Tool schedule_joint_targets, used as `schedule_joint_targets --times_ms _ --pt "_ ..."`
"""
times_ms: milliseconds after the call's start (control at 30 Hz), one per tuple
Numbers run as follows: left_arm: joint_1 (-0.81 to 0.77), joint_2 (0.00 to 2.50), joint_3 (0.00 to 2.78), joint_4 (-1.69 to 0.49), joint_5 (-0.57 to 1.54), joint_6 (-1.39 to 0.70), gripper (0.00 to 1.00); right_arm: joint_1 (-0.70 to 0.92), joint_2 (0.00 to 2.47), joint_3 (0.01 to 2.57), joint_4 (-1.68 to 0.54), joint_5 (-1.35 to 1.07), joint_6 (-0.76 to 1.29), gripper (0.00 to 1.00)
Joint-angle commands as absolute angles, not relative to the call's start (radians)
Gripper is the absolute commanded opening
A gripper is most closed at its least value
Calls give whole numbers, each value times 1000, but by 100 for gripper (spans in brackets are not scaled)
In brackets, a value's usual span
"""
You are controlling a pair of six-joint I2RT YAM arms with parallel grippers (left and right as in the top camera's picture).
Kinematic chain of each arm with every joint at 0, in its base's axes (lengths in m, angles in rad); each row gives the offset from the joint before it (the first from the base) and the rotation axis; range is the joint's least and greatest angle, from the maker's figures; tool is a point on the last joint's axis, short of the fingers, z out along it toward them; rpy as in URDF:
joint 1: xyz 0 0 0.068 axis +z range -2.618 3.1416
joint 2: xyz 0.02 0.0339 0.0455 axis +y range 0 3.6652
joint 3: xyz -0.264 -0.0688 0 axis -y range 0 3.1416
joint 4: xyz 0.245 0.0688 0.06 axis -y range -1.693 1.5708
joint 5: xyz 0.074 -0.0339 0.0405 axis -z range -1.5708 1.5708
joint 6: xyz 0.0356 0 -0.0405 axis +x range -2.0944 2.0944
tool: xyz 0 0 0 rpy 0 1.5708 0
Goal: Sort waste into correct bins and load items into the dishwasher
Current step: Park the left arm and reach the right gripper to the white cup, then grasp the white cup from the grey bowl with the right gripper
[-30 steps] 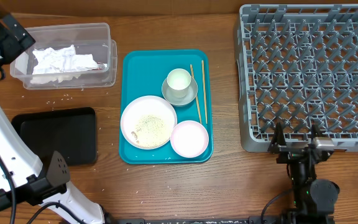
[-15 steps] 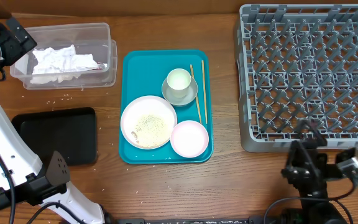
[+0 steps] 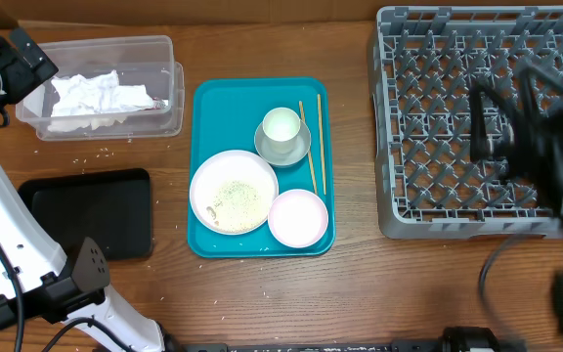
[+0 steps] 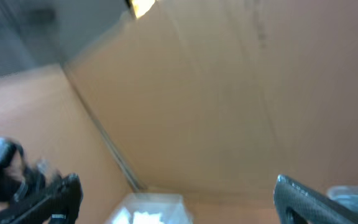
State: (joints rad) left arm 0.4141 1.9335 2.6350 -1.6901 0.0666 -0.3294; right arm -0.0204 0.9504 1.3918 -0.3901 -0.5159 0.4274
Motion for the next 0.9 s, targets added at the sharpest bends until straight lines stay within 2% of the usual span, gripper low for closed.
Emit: schedule_joint_targets --times_ms 0,167,300,467,700,733,767,800,867 --pt "417 1929 2631 -1689 59 -310 100 38 1205 1705 -593 -624 186 100" --pt "417 1929 2631 -1690 59 -310 100 210 1550 2131 -956 -506 73 100" --pt "417 1929 2631 -1690 59 -310 100 359 1781 2332 -1161 -404 -10 100" --pt "417 1929 2631 -1690 59 -310 100 485 1980 2348 -1255 -392 -7 100" --pt "417 1929 2631 -1690 59 -310 100 561 2138 2339 -1339 -498 -4 100" --pt "417 1929 2631 -1690 59 -310 100 571 2154 2334 -1335 -476 -4 86" --pt "417 1929 2631 -1689 59 -310 100 579 2167 2328 -1328 -441 3 65" --pt "417 1929 2631 -1690 59 -310 100 591 2182 2321 -1325 -377 36 57" --pt "417 1929 2631 -1690 59 -310 100 614 2211 2317 -1322 -196 128 59"
